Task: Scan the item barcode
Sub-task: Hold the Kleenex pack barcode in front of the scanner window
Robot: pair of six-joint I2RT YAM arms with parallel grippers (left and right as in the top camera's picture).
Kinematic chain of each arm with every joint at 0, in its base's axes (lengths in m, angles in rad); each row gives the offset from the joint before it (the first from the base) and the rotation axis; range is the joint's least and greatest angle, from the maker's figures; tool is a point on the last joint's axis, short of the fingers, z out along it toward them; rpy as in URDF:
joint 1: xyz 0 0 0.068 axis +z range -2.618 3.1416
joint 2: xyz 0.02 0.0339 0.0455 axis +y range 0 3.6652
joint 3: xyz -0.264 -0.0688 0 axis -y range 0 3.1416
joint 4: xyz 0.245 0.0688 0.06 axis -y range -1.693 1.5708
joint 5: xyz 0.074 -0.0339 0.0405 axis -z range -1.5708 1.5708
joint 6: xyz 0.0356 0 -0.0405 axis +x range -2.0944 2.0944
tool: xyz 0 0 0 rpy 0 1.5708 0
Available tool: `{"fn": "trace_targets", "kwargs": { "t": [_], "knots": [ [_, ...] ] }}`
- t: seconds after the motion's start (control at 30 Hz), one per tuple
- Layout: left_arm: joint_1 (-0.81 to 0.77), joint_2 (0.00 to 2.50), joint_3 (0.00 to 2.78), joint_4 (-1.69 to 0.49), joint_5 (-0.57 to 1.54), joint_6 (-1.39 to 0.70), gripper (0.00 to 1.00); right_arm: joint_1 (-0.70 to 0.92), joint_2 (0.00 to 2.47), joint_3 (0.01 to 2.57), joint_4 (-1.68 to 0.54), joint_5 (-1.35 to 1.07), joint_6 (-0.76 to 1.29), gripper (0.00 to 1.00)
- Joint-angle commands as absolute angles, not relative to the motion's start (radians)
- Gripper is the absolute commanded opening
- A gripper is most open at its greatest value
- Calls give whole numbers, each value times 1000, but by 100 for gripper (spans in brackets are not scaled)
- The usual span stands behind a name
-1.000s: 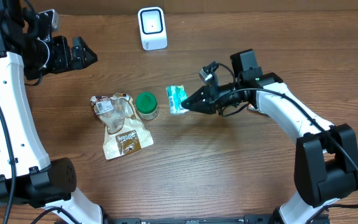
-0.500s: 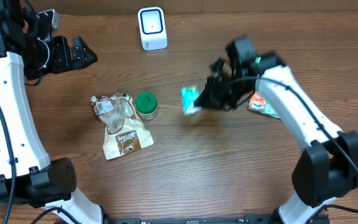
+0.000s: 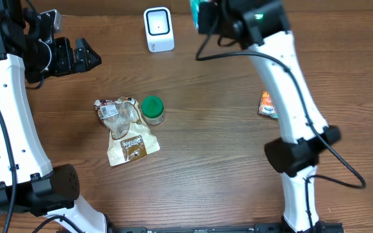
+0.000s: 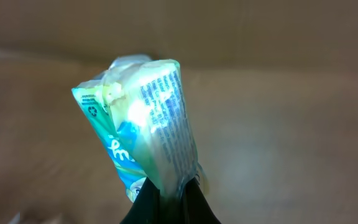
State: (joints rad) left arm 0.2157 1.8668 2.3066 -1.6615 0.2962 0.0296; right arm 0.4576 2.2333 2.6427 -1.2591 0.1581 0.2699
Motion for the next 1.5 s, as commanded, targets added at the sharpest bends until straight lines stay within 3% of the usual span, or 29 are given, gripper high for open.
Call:
{"fn": "trace_targets", "kwargs": {
  "t": [0.0, 0.37, 0.73, 1.47],
  "knots": [
    [209, 1858, 2323, -1663, 304, 46, 100, 518, 2289, 2675, -1155, 447, 130, 4],
    [209, 1858, 2323, -1664, 304, 46, 100, 586, 2523, 2670, -780, 606, -133, 4],
    [209, 1858, 2323, -1663, 304, 46, 100, 588, 2739, 2670, -476, 545, -472, 4],
    [209, 1858, 2323, -1664, 304, 46, 100, 604, 2766, 2670, -422, 492, -505, 4]
  ]
}}
